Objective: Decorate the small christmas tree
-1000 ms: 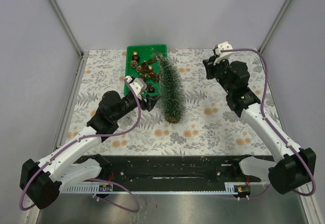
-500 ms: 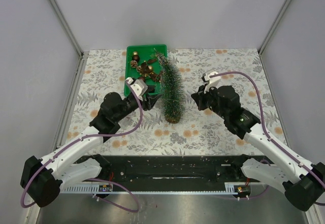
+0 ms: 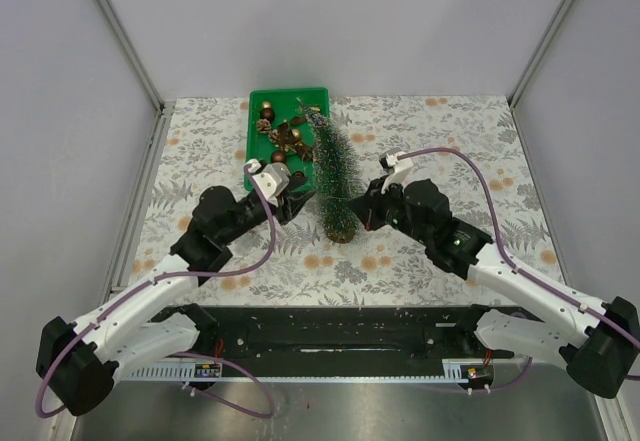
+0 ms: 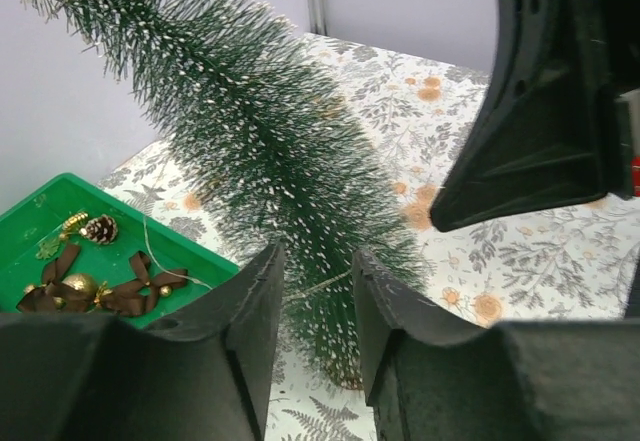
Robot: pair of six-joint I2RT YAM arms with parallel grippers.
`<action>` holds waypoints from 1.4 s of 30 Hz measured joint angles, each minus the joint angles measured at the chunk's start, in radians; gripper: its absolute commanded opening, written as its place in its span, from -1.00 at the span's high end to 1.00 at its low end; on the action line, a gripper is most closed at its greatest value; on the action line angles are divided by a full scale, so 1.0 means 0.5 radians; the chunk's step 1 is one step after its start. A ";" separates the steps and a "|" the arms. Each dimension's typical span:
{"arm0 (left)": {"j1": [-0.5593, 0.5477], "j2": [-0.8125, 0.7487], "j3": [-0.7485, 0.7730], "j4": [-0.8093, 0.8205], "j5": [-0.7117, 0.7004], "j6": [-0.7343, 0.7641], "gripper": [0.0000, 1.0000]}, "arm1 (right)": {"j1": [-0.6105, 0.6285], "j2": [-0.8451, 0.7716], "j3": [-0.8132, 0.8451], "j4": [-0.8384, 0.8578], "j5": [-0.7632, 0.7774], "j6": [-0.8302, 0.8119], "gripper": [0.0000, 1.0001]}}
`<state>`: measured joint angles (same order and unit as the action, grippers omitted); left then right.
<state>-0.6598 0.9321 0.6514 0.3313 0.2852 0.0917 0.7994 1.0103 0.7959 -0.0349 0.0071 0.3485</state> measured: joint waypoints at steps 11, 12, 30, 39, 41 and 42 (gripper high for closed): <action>0.018 -0.239 0.079 -0.558 0.621 -0.063 -0.79 | 0.101 0.091 -0.014 0.265 -0.070 0.275 1.00; 0.001 -0.237 0.079 -0.586 0.674 -0.080 -0.82 | 0.108 0.092 -0.032 0.321 -0.081 0.304 1.00; -0.318 0.076 -0.108 -0.009 0.796 -0.711 -0.87 | 0.158 0.182 -0.587 1.659 -0.141 0.816 1.00; -0.436 0.225 -0.112 0.182 0.572 -0.808 -0.65 | 0.167 0.208 -0.678 2.064 -0.093 0.892 1.00; -0.452 0.253 -0.111 0.201 0.549 -0.825 -0.52 | 0.169 0.204 -0.687 2.097 -0.086 0.892 1.00; -0.455 0.262 -0.111 0.208 0.546 -0.830 -0.49 | 0.170 0.201 -0.687 2.099 -0.083 0.891 1.00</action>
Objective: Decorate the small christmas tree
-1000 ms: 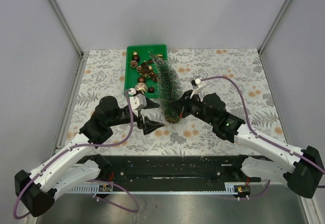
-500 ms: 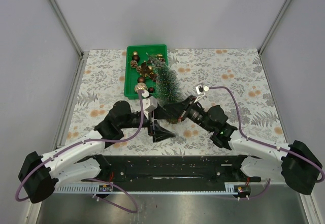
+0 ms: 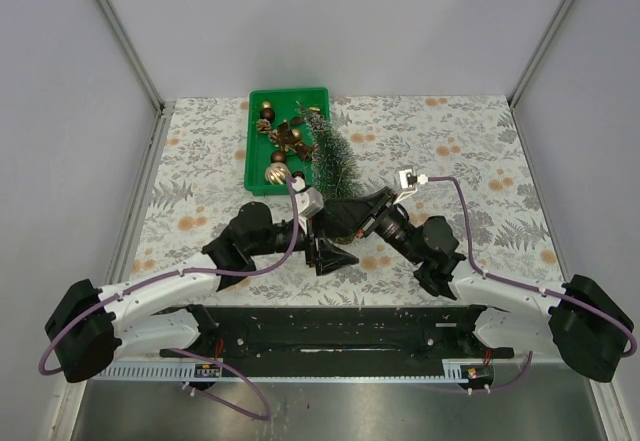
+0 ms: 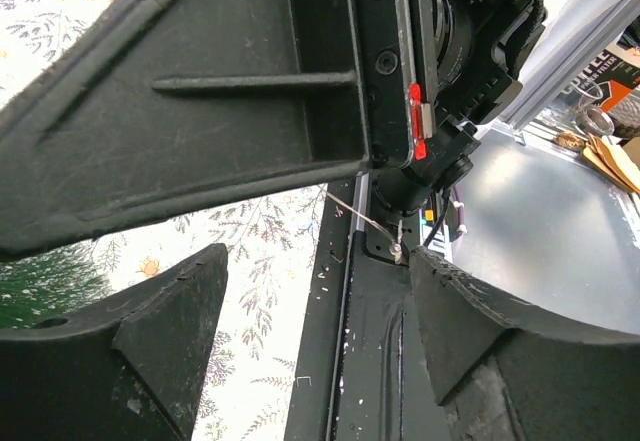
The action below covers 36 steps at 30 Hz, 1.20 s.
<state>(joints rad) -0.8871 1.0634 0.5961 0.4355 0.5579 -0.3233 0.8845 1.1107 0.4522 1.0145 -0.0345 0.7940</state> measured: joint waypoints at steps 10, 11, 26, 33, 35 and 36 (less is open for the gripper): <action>0.000 -0.084 -0.005 0.021 0.059 -0.009 -0.17 | 0.001 -0.021 0.000 -0.030 -0.004 -0.002 1.00; 0.001 -0.092 -0.005 0.026 0.067 -0.014 -0.18 | 0.001 -0.020 0.000 -0.032 -0.005 -0.002 1.00; -0.018 -0.062 -0.005 0.022 -0.035 -0.079 0.46 | 0.089 0.045 0.060 -0.095 0.025 -0.066 1.00; -0.053 -0.003 -0.005 0.016 -0.118 -0.023 1.00 | 0.126 0.026 0.064 -0.142 0.100 -0.114 1.00; -0.053 -0.004 -0.005 0.007 -0.137 -0.003 1.00 | 0.127 -0.005 0.064 -0.156 0.114 -0.129 1.00; -0.050 -0.005 -0.005 0.000 -0.143 0.006 1.00 | 0.127 -0.030 0.063 -0.161 0.126 -0.138 0.99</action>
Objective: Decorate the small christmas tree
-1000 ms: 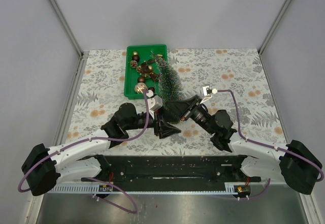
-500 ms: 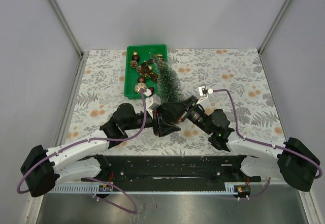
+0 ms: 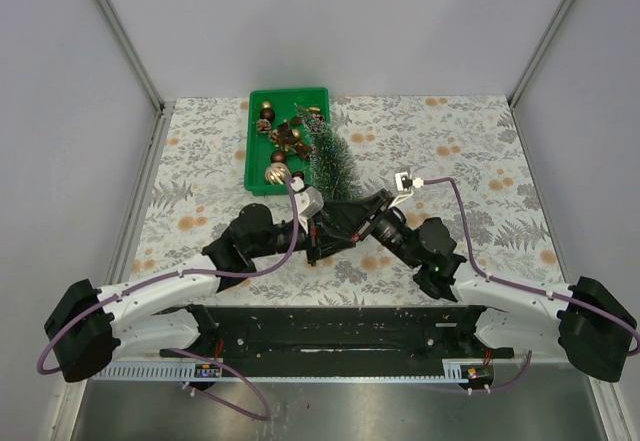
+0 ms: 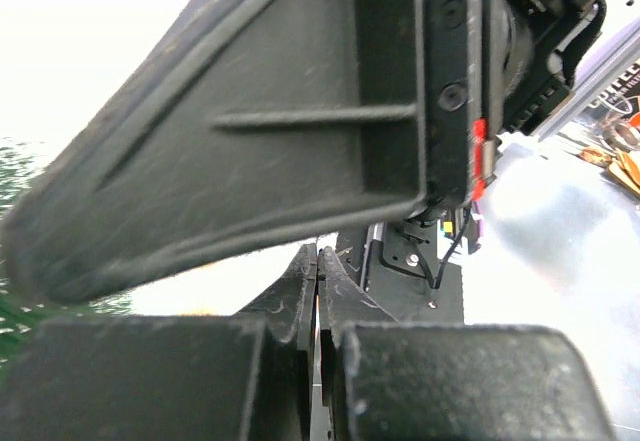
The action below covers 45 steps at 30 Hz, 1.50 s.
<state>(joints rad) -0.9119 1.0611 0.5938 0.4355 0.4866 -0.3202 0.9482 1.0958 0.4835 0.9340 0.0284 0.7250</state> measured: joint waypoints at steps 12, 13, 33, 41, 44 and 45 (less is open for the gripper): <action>0.294 -0.205 0.000 -0.304 0.013 0.066 1.00 | 0.002 -0.166 -0.012 -0.168 0.089 -0.062 0.29; 0.317 -0.224 0.000 -0.341 0.016 0.076 1.00 | 0.002 -0.176 -0.012 -0.204 0.093 -0.065 0.20; 0.614 -0.397 0.000 -0.678 -0.088 0.594 1.00 | 0.006 -1.007 -0.014 -1.453 0.340 -0.175 -0.73; 0.622 -0.390 0.000 -0.671 -0.396 0.958 1.00 | 0.008 -0.634 0.179 -1.602 0.620 -0.481 -0.99; 0.623 -0.369 0.000 -0.630 -0.508 1.160 1.00 | 0.008 -0.253 0.397 -1.569 0.712 -0.729 -0.99; 0.623 -0.362 0.000 -0.615 -0.522 1.209 1.00 | 0.008 -0.195 0.435 -1.560 0.727 -0.781 -0.99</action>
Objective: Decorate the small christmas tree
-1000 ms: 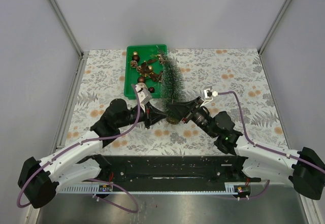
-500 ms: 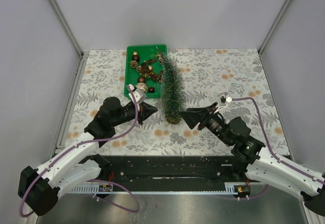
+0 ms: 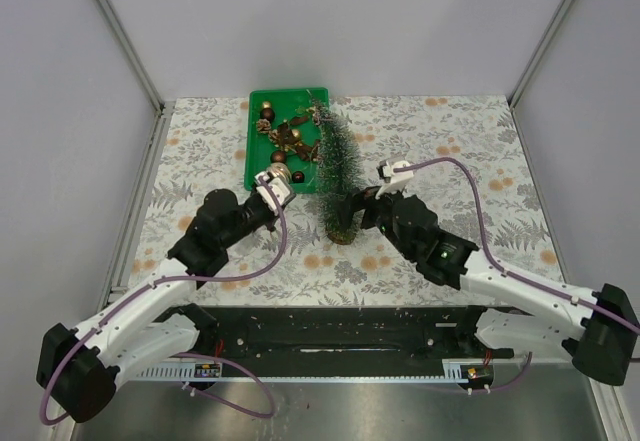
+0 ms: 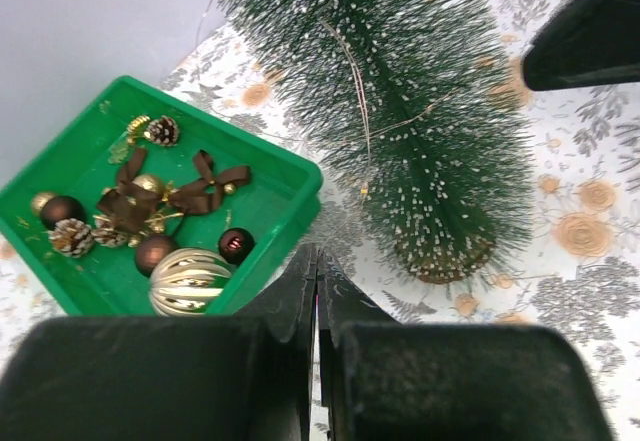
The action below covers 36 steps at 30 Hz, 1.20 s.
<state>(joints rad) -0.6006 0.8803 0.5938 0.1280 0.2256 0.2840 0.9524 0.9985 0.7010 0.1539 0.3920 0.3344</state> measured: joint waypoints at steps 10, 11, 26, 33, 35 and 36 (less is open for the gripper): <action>0.003 0.025 -0.056 0.177 -0.066 0.243 1.00 | 0.000 0.255 0.088 0.322 0.099 -0.206 -0.93; 0.003 0.037 -0.069 0.204 -0.085 0.260 1.00 | 0.000 0.265 0.071 0.381 0.117 -0.207 -0.93; 0.031 0.281 -0.086 0.362 -0.195 0.220 1.00 | -0.002 0.576 -0.005 0.859 0.153 -0.340 -0.03; 0.031 0.357 -0.082 0.501 -0.252 0.207 1.00 | -0.082 0.575 -0.127 1.010 0.074 -0.330 0.48; 0.039 0.407 -0.070 0.558 -0.282 0.182 0.99 | -0.143 0.573 -0.191 1.078 0.001 -0.306 0.61; 0.043 0.432 -0.060 0.573 -0.295 0.163 0.97 | -0.175 0.571 -0.225 1.115 -0.047 -0.298 0.66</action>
<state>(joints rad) -0.5789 1.0962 0.5636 0.4145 0.0780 0.3653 0.8650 1.2839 0.5884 0.7113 0.3687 0.1856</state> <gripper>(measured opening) 0.016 0.243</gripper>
